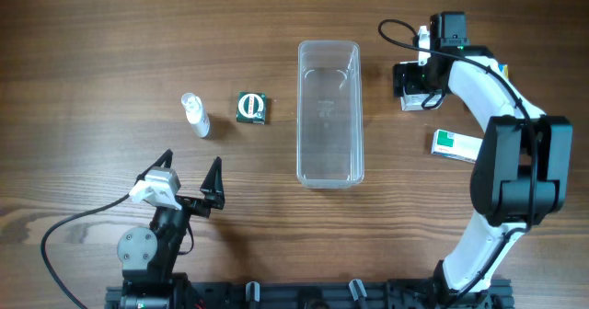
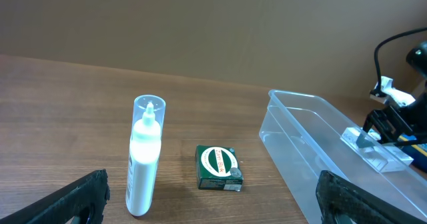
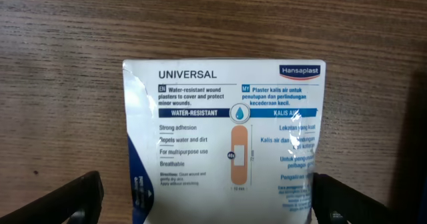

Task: Pack container
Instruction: 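Reach right gripper to the white Hansaplast pack and grasp it, then carry the Hansaplast pack into the clear container and release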

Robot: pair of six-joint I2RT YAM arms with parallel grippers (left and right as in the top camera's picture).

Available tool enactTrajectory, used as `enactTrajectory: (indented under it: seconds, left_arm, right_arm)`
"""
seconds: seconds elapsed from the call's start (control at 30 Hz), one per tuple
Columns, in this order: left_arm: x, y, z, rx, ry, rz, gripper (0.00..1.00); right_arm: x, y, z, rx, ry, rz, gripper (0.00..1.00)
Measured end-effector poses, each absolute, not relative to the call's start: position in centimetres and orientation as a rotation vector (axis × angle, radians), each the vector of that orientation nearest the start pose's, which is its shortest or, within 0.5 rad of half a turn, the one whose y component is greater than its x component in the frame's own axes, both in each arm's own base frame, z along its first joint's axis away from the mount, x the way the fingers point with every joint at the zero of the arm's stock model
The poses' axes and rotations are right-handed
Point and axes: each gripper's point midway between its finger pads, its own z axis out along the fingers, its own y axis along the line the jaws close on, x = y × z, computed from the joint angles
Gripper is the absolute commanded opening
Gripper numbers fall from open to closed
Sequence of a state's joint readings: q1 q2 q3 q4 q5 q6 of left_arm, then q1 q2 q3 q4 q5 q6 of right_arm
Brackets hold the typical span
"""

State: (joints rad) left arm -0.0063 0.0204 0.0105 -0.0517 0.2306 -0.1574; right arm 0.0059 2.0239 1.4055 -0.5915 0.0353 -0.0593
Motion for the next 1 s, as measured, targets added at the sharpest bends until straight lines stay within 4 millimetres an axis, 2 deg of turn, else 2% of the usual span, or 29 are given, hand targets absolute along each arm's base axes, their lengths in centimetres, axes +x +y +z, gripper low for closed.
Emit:
enactTrajectory:
  seconds: [0.33,0.43,0.53,0.63,0.9,1.0]
  left_arm:
    - [24.2,-4.1,16.1,0.054,1.639,-0.313,1.00]
    - [24.2,-4.1,16.2,0.054,1.639,-0.313,1.00]
    - [24.2,-4.1,16.2,0.054,1.639,-0.313,1.00]
    - [24.2,-4.1,16.2,0.054,1.639,-0.313,1.00]
    - [24.2,-4.1,16.2,0.054,1.639,-0.313,1.00]
    - [24.2,-4.1,16.2,0.054,1.639,-0.313,1.00]
  right_arm:
    - [46.2,-0.3,2.7,-0.106,2.763,-0.068,0.99]
    - [45.9,-0.3,1.6,-0.135,2.786,-0.072,0.92]
    - [46.2,-0.4,1.6,-0.149,2.775,-0.078,0.80]
    - [46.3,-0.4,1.7,-0.150,2.772,-0.080,0.73]
    - [46.0,-0.7,1.6,-0.099,2.784,-0.092,0.72]
    - [45.1,-0.6,3.0,-0.048,2.795,-0.082,0.70]
